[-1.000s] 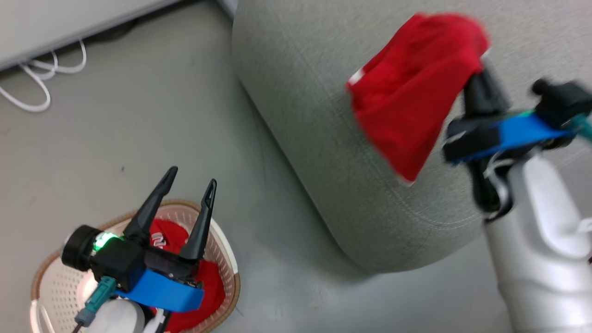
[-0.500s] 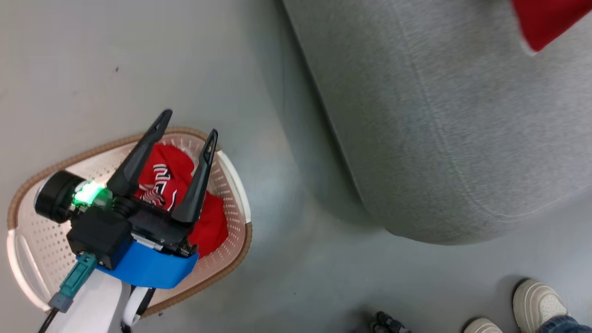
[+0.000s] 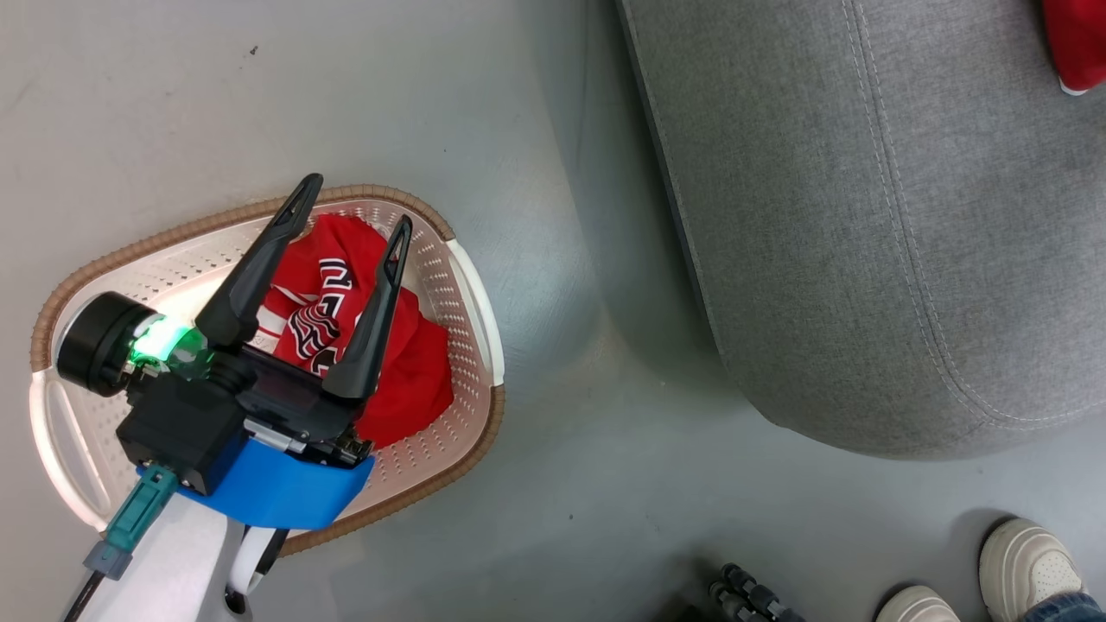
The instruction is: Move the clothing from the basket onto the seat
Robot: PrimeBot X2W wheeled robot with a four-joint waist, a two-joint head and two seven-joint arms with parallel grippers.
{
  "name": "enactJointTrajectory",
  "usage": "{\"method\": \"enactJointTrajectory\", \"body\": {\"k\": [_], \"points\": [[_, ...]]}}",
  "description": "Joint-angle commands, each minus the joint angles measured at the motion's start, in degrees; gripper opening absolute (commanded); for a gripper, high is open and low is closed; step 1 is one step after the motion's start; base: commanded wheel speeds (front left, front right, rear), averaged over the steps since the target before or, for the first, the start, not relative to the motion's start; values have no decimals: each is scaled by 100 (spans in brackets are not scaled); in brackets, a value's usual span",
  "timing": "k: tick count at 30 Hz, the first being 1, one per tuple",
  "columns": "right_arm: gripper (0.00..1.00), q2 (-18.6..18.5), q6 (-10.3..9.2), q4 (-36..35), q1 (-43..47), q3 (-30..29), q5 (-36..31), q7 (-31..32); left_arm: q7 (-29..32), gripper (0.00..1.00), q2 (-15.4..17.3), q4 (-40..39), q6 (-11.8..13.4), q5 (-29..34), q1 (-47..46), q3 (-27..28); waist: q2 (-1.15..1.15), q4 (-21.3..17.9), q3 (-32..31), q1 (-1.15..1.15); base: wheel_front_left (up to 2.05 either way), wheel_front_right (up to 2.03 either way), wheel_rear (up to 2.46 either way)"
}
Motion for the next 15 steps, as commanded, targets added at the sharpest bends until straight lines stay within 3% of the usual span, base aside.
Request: {"method": "enactJointTrajectory", "body": {"k": [1,15], "points": [[100,18,3,39,-96,21,-38,-17,-33,100,3,3,25,-2,-112,2,0,-4,-5,-1,0,0,0],[100,-16,3,572,-252,321,-187,-118,-55,100,-49,181,8,-84,-206,-149,0,22,-240,-1,0,0,0]]}}
